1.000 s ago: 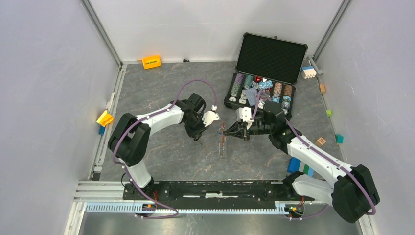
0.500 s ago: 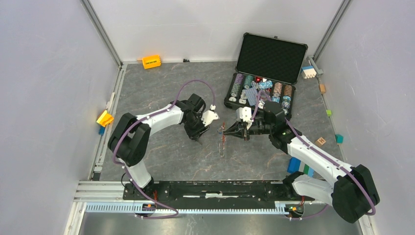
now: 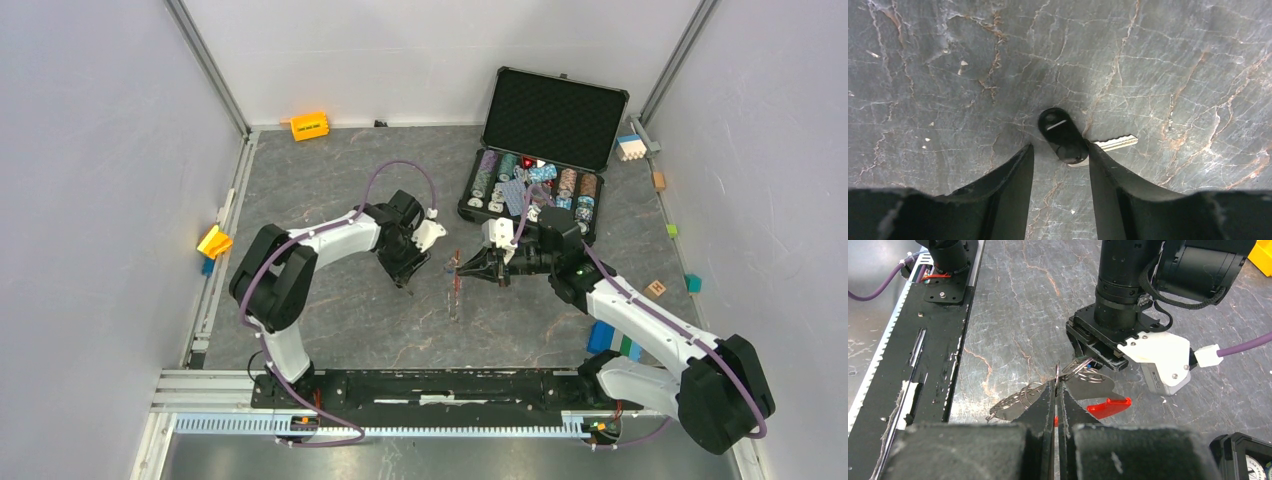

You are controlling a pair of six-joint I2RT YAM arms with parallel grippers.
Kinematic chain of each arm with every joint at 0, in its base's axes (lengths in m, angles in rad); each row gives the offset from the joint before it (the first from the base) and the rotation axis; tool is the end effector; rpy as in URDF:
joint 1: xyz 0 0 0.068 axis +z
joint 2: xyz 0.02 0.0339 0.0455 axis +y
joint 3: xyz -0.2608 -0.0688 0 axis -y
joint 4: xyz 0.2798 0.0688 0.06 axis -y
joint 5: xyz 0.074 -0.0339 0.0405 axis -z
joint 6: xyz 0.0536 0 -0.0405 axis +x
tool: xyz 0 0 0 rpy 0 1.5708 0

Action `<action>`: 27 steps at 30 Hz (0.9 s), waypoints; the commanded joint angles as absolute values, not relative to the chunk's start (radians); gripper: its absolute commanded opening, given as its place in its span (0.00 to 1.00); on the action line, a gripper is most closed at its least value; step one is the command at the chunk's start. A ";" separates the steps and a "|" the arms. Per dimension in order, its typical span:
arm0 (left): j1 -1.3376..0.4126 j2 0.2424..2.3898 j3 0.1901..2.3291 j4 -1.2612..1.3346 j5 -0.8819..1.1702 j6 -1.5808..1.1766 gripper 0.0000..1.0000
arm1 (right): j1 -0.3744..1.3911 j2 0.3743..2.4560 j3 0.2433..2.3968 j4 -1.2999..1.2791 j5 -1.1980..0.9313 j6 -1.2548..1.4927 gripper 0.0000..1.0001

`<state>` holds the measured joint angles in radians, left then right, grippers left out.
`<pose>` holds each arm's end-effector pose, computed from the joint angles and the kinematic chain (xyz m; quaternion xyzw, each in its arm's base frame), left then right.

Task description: Put the keys on the keyring

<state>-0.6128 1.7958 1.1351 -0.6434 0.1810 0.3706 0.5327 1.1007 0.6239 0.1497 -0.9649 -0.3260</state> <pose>0.2966 -0.2203 0.1212 0.4766 0.8645 -0.1049 0.1206 0.2162 0.1786 0.2373 -0.5455 0.5422 0.4283 0.4744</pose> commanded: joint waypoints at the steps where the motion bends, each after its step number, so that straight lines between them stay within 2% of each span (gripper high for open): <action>1: -0.614 1.817 1.163 -0.614 0.147 0.323 0.50 | 0.526 1.103 0.623 0.190 -0.981 -0.316 0.00; 6: -0.614 1.802 1.157 -0.628 0.134 0.340 0.42 | 0.526 1.103 0.623 0.189 -0.981 -0.318 0.00; 12: -0.614 1.772 1.149 -0.649 0.123 0.356 0.42 | 0.527 1.104 0.623 0.189 -0.980 -0.318 0.00; 18: -0.614 1.742 1.128 -0.654 0.144 0.374 0.48 | 0.524 1.104 0.623 0.189 -0.979 -0.317 0.00; 27: -0.611 1.744 1.140 -0.690 0.193 0.384 0.46 | 0.525 1.110 0.623 0.189 -0.974 -0.318 0.00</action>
